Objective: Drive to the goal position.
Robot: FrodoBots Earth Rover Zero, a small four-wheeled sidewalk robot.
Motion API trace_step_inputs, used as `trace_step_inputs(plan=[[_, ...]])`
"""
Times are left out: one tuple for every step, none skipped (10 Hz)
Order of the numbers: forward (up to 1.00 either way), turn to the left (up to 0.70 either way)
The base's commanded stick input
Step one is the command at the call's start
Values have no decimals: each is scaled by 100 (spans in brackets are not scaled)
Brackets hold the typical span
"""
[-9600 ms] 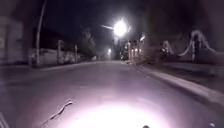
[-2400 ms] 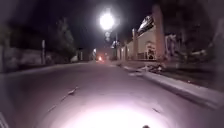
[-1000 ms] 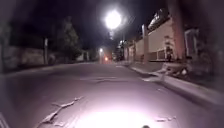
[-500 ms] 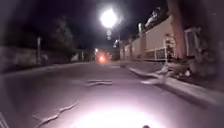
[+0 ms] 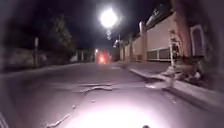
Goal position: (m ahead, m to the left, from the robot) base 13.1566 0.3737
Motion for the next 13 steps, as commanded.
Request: trace_step_inputs(plan=[[70, 1], [70, 1], [70, 1], [70, 1], [70, 1], [70, 1], [70, 1], [70, 1], [70, 1], [70, 1], [70, 1], [70, 1], [70, 1]])
